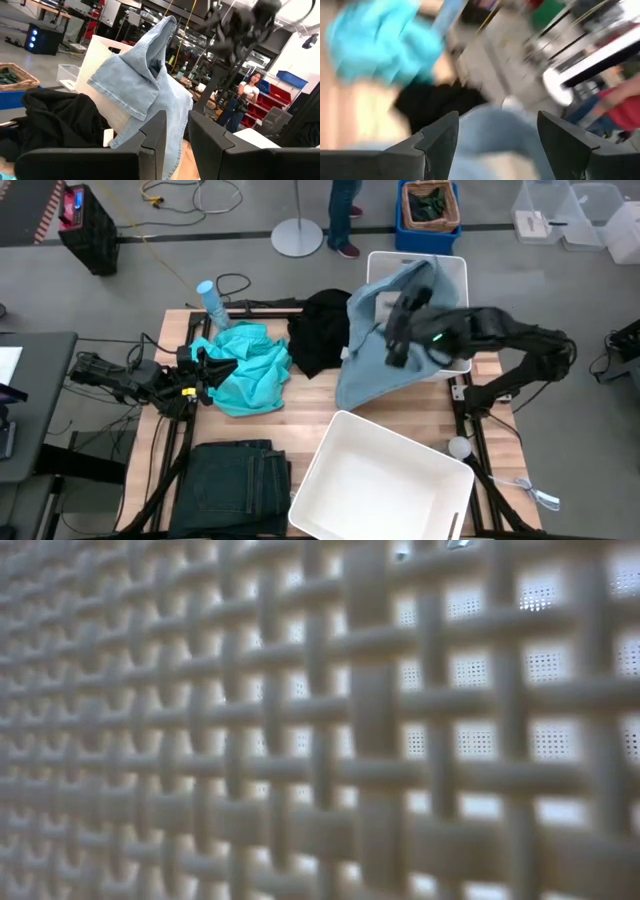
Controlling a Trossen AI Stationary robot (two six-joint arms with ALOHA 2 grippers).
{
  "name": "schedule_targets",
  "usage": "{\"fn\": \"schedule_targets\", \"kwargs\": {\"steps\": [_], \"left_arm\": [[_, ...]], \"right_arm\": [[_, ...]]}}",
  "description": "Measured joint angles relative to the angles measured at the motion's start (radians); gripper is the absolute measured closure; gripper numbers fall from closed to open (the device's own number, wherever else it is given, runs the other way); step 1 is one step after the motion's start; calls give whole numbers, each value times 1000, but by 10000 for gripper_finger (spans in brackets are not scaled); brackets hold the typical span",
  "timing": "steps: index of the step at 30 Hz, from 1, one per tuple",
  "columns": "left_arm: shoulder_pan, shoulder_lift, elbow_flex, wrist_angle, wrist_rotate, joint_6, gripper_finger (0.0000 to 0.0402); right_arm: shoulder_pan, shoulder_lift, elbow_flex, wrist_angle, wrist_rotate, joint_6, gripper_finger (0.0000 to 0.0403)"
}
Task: Sort clothes
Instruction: Put the light blue pants into the top white laundry bin
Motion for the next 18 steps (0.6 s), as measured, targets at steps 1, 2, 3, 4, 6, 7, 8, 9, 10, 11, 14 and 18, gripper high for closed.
{"fn": "schedule_targets", "kwargs": {"steps": [1,2,3,4,6,7,8,9,10,11,14,18], "left_arm": [[0,0,0,0,0,0,327],[0,0,0,-1,0,1,327],[0,0,0,-1,0,1,327],[0,0,0,-1,0,2,327],[0,0,0,-1,0,3,327],[0,0,0,-2,0,3,327],[0,0,0,-3,0,3,327],[0,0,0,-3,0,3,327],[0,0,0,-3,0,3,327],[0,0,0,-3,0,3,327],[0,0,0,-3,0,3,327],[0,0,0,-3,0,4,327]], "right_arm": [[8,14,-2,-61,-22,31,118],[13,30,-3,-123,-54,71,118],[13,43,-3,-169,-87,117,118],[13,56,-3,-203,-120,163,118],[13,81,-2,-267,-159,221,118],[13,96,-2,-285,-161,235,118],[13,110,-2,-291,-162,242,118],[10,123,-2,-290,-168,248,117],[6,135,-2,-287,-176,251,117],[-2,145,-2,-288,-194,252,117],[-34,177,-1,-331,-262,260,117],[-76,240,-2,-394,-316,264,117]]}}
